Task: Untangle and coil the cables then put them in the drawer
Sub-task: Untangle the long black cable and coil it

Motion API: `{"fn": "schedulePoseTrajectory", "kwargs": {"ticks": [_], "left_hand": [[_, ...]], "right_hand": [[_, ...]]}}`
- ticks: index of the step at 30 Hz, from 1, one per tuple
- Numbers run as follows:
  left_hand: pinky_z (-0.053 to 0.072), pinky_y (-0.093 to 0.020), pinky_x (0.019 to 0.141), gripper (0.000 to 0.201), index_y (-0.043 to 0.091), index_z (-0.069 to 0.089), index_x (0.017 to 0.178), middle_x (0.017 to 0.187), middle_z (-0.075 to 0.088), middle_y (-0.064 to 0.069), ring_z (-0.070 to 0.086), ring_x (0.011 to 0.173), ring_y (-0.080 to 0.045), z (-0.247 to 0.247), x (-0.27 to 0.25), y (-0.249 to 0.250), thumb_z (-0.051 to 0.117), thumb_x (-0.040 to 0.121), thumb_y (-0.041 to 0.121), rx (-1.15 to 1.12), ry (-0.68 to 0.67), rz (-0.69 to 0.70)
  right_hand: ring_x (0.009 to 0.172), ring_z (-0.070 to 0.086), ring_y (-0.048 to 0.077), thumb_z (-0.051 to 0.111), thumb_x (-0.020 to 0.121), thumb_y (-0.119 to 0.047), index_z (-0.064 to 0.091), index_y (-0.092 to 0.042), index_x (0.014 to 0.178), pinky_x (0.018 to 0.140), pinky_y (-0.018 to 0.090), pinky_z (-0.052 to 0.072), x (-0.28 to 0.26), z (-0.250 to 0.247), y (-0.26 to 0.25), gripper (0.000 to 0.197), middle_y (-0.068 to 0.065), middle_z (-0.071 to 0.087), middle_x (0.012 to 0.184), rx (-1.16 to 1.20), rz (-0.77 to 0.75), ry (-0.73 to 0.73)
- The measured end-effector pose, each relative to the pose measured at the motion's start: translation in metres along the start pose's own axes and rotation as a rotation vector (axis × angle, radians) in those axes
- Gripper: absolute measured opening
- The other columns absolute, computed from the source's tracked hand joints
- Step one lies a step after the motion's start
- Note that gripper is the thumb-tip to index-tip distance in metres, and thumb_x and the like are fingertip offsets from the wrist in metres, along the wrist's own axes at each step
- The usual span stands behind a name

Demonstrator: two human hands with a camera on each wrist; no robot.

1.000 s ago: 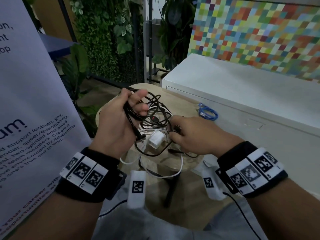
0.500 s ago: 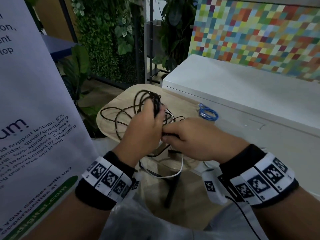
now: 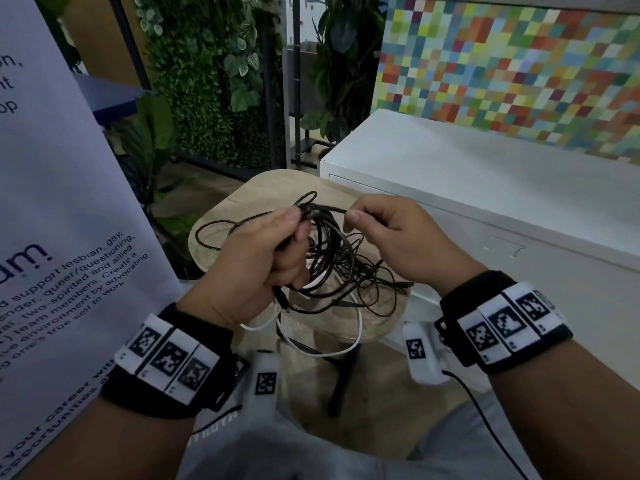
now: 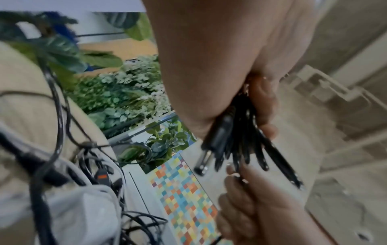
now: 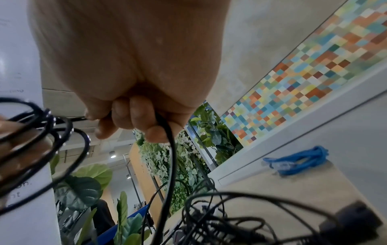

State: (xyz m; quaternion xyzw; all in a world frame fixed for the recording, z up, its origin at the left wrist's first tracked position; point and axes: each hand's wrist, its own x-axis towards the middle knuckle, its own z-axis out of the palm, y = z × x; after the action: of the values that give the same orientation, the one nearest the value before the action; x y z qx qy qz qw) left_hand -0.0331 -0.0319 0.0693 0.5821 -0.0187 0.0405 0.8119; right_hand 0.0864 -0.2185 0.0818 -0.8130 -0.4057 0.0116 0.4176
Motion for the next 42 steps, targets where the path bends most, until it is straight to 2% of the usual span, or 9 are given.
{"fn": "schedulePoseTrajectory", "kwargs": {"ticks": [4, 8, 13, 17, 24, 30, 35, 39, 42], "left_hand": [[0.047, -0.026, 0.059, 0.028, 0.017, 0.051, 0.092, 0.057, 0.028, 0.008, 0.028, 0.042, -0.007, 0.007, 0.001, 0.011, 0.032, 0.11, 0.028, -0.332, 0.065, 0.12], [0.049, -0.026, 0.064, 0.029, 0.018, 0.051, 0.096, 0.063, 0.03, 0.007, 0.031, 0.048, -0.009, 0.005, 0.007, 0.022, 0.031, 0.113, 0.029, -0.381, 0.237, 0.236], [0.054, -0.032, 0.071, 0.023, 0.016, 0.045, 0.092, 0.064, 0.034, 0.004, 0.04, 0.052, -0.014, -0.005, 0.018, 0.025, 0.036, 0.113, 0.021, -0.205, 0.467, 0.37], [0.056, -0.041, 0.075, 0.022, 0.018, 0.042, 0.091, 0.064, 0.042, 0.009, 0.052, 0.054, -0.015, -0.017, 0.025, 0.015, 0.04, 0.112, 0.022, 0.256, 0.588, 0.463], [0.033, -0.04, 0.053, 0.018, 0.016, 0.047, 0.101, 0.065, 0.049, 0.007, 0.059, 0.063, -0.034, -0.023, 0.024, -0.014, 0.046, 0.105, 0.033, 1.372, 0.279, 0.403], [0.042, -0.037, 0.061, 0.057, 0.023, 0.061, 0.086, 0.072, 0.061, 0.004, 0.058, 0.07, -0.014, -0.029, 0.015, -0.002, 0.03, 0.096, 0.069, 1.421, 0.116, 0.181], [0.033, -0.032, 0.056, 0.043, 0.019, 0.053, 0.068, 0.052, 0.044, 0.01, 0.038, 0.046, -0.009, -0.038, 0.01, 0.016, 0.055, 0.104, 0.042, 0.971, 0.088, 0.001], [0.018, -0.042, 0.057, 0.041, 0.017, 0.046, 0.072, 0.05, 0.029, 0.006, 0.022, 0.042, -0.012, -0.033, 0.003, 0.027, 0.044, 0.108, 0.037, 0.423, 0.086, 0.01], [0.036, -0.033, 0.055, 0.04, 0.016, 0.047, 0.081, 0.051, 0.026, 0.006, 0.023, 0.04, -0.011, -0.023, 0.004, 0.032, 0.031, 0.112, 0.034, 0.181, 0.129, 0.079]], "right_hand": [[0.051, 0.049, 0.009, 0.051, 0.107, -0.028, 0.07, -0.022, 0.089, 0.063, 0.055, 0.06, 0.006, 0.014, 0.005, 0.027, -0.015, 0.044, 0.053, 0.144, 0.104, 0.005], [0.045, 0.051, 0.016, 0.05, 0.108, -0.025, 0.064, -0.018, 0.089, 0.063, 0.062, 0.059, 0.009, 0.028, 0.005, 0.024, -0.006, 0.045, 0.053, 0.243, 0.187, -0.069], [0.05, 0.049, 0.021, 0.051, 0.108, -0.023, 0.066, -0.016, 0.099, 0.045, 0.03, 0.046, 0.007, 0.04, 0.008, 0.019, 0.001, 0.048, 0.062, 0.193, 0.246, -0.189], [0.054, 0.052, -0.005, 0.053, 0.106, -0.02, 0.072, -0.024, 0.112, 0.055, 0.011, 0.035, 0.006, 0.047, 0.005, 0.021, -0.022, 0.056, 0.062, 0.001, 0.152, -0.286], [0.073, 0.06, 0.02, 0.058, 0.1, -0.035, 0.077, -0.031, 0.105, 0.067, 0.038, 0.052, 0.008, 0.05, -0.029, 0.02, -0.003, 0.072, 0.083, -0.434, -0.152, -0.252], [0.06, 0.057, 0.002, 0.082, 0.083, -0.037, 0.076, -0.024, 0.076, 0.056, 0.023, 0.043, 0.015, 0.026, -0.018, 0.015, -0.011, 0.064, 0.063, -0.179, 0.033, -0.005], [0.047, 0.054, 0.011, 0.082, 0.088, -0.029, 0.08, -0.021, 0.083, 0.051, 0.034, 0.047, 0.023, 0.012, -0.013, 0.01, -0.003, 0.062, 0.06, 0.178, 0.11, -0.001], [0.044, 0.05, 0.02, 0.068, 0.1, -0.022, 0.078, -0.014, 0.093, 0.052, 0.045, 0.054, 0.033, 0.018, -0.014, 0.014, 0.004, 0.05, 0.056, 0.346, 0.081, 0.033], [0.046, 0.044, 0.017, 0.052, 0.109, -0.02, 0.072, -0.008, 0.099, 0.052, 0.033, 0.054, 0.04, 0.036, -0.013, 0.026, 0.009, 0.04, 0.059, 0.479, 0.125, 0.042]]}}
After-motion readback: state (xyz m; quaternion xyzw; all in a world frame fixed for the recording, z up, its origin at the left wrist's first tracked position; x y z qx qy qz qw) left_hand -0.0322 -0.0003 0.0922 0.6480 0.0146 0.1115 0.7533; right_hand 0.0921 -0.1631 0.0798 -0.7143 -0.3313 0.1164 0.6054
